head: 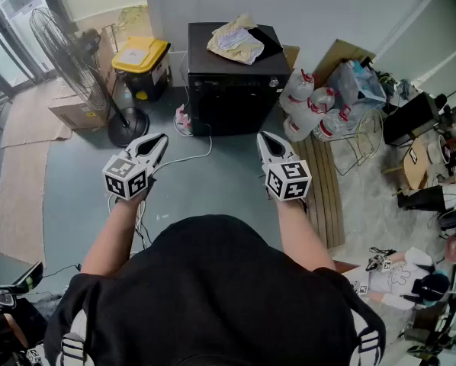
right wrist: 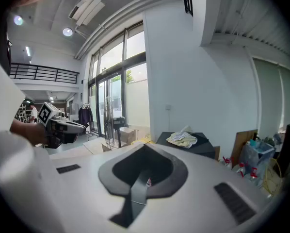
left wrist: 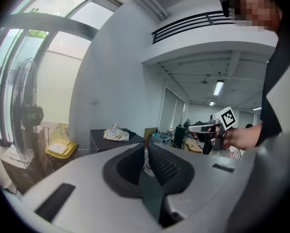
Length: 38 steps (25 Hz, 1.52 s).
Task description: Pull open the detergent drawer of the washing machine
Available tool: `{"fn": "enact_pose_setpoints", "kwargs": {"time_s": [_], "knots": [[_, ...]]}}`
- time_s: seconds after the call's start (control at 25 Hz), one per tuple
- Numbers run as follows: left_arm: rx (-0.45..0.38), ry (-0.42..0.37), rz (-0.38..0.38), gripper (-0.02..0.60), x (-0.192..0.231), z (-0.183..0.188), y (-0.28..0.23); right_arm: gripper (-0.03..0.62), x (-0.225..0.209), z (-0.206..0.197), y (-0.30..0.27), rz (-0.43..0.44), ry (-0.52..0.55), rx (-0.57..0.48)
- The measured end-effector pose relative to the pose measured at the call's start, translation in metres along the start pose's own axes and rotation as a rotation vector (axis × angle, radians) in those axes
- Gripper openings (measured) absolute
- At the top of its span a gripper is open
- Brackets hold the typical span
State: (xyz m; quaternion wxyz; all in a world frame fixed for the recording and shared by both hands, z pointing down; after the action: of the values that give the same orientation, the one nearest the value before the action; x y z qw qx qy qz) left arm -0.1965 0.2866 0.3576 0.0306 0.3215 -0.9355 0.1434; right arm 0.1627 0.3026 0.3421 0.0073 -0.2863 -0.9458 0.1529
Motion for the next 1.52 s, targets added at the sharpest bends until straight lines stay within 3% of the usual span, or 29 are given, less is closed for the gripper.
{"fn": "enact_pose_setpoints", "kwargs": {"time_s": [0.52,0.76,0.88,1.12,1.52], "knots": [[-0.001,-0.012,-0.037,0.031,0.045,0.005,0.013,0.002,0.026,0.01,-0.027,-0.074,-0.043,-0.041],[-0.008,-0.006,-0.045,0.047,0.069,0.001,0.02,0.004,0.048,0.013,-0.043,-0.067,-0.033,-0.054],[-0.001,0.003,-0.047,0.129,0.076,0.0,0.018,0.032,0.05,0.014,-0.048,-0.06,-0.031,-0.045],[0.011,0.021,-0.053,0.17,0.091,-0.001,0.009,0.157,0.044,0.013,-0.064,-0.032,-0.063,-0.036],[0.069,0.036,-0.029,0.204,0.115,-0.001,-0.039,0.17,0.002,0.011,-0.112,-0.005,-0.081,-0.009]]}}
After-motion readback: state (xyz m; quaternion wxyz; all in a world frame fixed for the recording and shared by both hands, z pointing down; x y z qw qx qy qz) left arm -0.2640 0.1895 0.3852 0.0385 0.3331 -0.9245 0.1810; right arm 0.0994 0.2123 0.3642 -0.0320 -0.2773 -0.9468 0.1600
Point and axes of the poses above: the fingertips, and each gripper's own axes: y backward along the fingers, x to its left, z out of its top, the point moved 9 cm from there along y, backward along the fingers, and after that the axes turned 7 degrees about z, right-handed, at the moved point
